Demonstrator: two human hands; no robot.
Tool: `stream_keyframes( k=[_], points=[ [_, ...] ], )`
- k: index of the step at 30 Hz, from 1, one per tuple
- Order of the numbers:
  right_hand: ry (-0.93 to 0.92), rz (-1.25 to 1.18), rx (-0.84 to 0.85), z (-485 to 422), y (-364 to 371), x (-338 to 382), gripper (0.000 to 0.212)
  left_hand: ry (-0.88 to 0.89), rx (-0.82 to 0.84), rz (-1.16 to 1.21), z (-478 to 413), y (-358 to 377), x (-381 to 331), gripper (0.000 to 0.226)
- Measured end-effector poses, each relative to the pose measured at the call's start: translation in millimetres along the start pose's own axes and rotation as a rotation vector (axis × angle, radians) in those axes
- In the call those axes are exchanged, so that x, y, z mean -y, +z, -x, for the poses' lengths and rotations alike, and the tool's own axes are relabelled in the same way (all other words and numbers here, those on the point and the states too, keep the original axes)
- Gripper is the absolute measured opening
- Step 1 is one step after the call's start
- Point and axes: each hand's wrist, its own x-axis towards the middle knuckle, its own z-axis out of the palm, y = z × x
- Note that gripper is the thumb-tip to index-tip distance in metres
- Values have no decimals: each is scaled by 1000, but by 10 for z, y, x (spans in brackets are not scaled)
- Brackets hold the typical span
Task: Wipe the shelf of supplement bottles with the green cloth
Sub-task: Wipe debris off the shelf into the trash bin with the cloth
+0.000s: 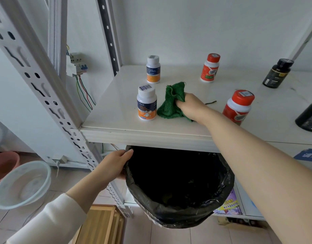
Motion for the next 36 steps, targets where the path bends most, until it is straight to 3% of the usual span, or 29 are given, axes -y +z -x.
stream_keyframes(
  k=[10,16,21,26,32,36],
  points=[
    [-6,-53,80,668,-81,-31,14,12,14,-6,-9,41,20,43],
    [74,-151,161,1149,-10,17,14,21,33,37,24,133,30,34],
    [230,-107,97,1377,-52,-63,21,61,64,-14,111,258,23,36],
    [322,-198,15,1551,-242,-195,45,60,128,-12,78,423,15,33],
    [378,-396,-107,1925,-629,-417,24,70,243,-13,79,809,-101,35],
    [334,-480,-279,1945,-1127,-493,33,73,232,-19,85,1094,-235,33]
  ],
)
